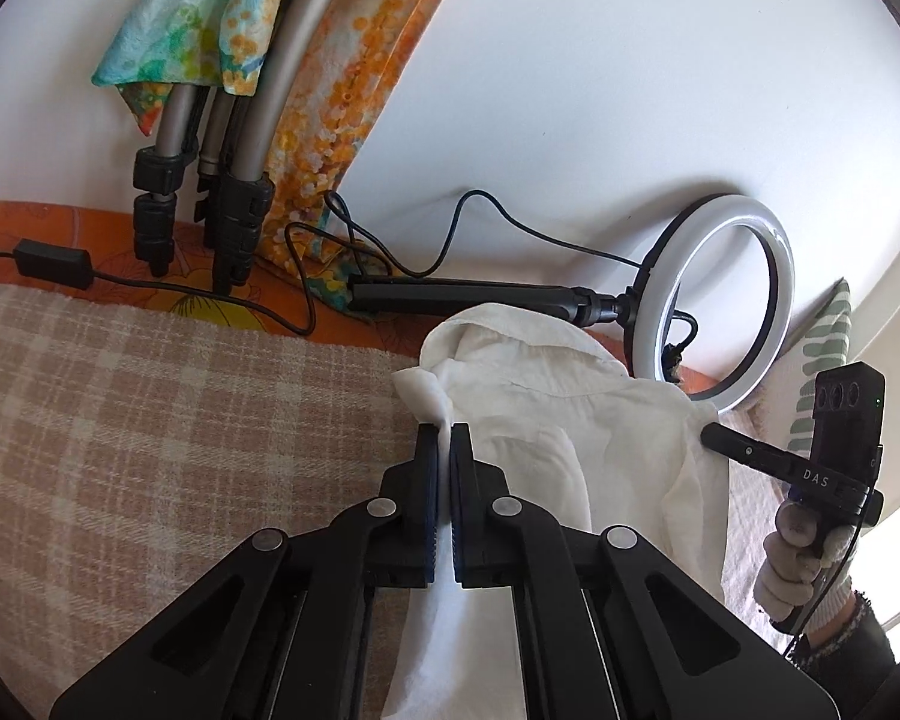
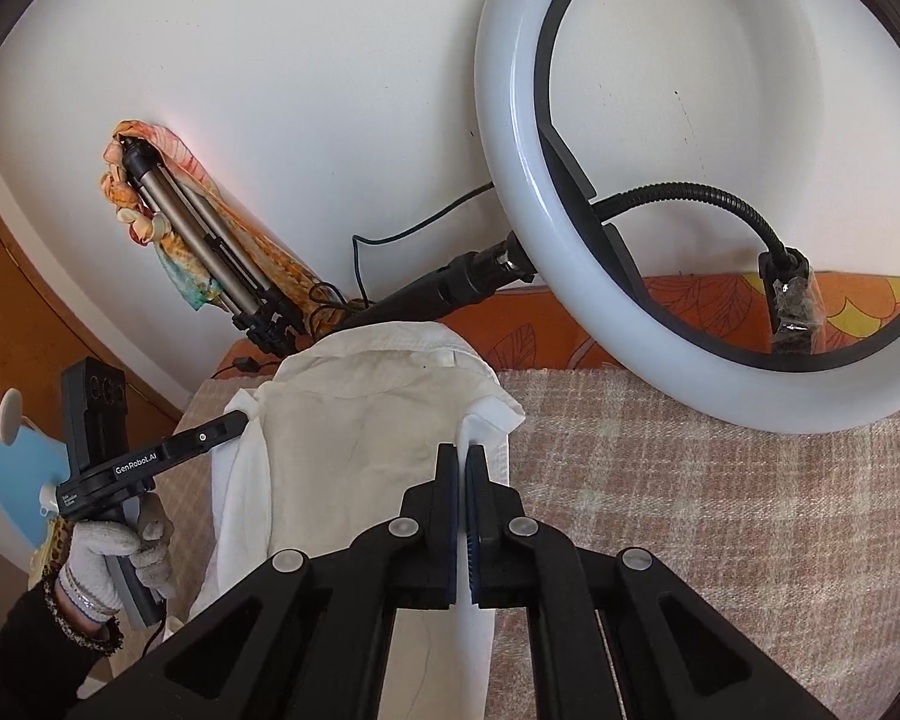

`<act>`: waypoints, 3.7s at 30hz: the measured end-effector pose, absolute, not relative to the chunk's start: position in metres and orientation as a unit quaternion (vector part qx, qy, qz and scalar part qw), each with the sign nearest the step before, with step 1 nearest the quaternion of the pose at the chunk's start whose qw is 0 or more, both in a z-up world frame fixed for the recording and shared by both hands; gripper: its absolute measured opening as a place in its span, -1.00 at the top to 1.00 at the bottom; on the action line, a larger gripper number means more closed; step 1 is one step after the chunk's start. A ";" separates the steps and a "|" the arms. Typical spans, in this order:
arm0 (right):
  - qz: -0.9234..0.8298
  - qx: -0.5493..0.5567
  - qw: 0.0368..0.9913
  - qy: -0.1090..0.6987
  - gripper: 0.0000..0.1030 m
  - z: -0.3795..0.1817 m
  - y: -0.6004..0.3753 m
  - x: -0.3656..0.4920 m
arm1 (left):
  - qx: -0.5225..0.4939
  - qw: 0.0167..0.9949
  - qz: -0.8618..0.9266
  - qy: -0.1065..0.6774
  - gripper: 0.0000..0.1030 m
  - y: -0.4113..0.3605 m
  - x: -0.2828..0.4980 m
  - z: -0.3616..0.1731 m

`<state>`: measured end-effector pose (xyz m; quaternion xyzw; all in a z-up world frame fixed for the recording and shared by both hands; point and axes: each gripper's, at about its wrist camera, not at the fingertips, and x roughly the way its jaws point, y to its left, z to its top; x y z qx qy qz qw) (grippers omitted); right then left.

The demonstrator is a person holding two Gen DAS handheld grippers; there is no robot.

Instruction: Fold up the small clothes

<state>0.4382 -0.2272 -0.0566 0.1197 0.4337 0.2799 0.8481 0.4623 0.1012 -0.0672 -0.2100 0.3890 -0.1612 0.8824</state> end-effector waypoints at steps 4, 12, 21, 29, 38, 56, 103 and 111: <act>0.290 0.118 0.855 0.413 1.00 -0.032 -0.231 0.420 | -0.212 0.887 -0.167 0.375 0.96 0.108 0.443 -0.048; 0.300 0.101 0.867 0.384 1.00 0.014 -0.236 0.359 | -0.193 0.896 -0.185 0.354 0.99 0.098 0.389 -0.010; 0.295 0.065 0.879 0.369 1.00 0.042 -0.232 0.261 | -0.170 0.903 -0.200 0.341 0.99 0.088 0.303 0.010; 0.280 0.059 0.886 0.364 1.00 0.029 -0.242 0.183 | -0.154 0.900 -0.198 0.357 0.99 0.078 0.234 -0.009; 0.259 0.020 0.885 0.387 1.00 -0.013 -0.244 0.121 | -0.103 0.889 -0.198 0.400 0.99 0.066 0.184 -0.052; 0.245 0.271 0.817 0.445 0.13 -0.069 -0.316 0.123 | -0.289 0.832 -0.206 0.427 0.35 0.102 0.181 -0.063; 0.292 0.388 0.730 0.480 0.36 -0.122 -0.299 0.258 | -0.058 0.846 -0.326 0.418 0.84 -0.068 0.219 -0.042; 0.321 0.425 0.700 0.476 0.43 -0.133 -0.304 0.275 | -0.064 0.826 -0.334 0.450 0.84 -0.082 0.223 -0.065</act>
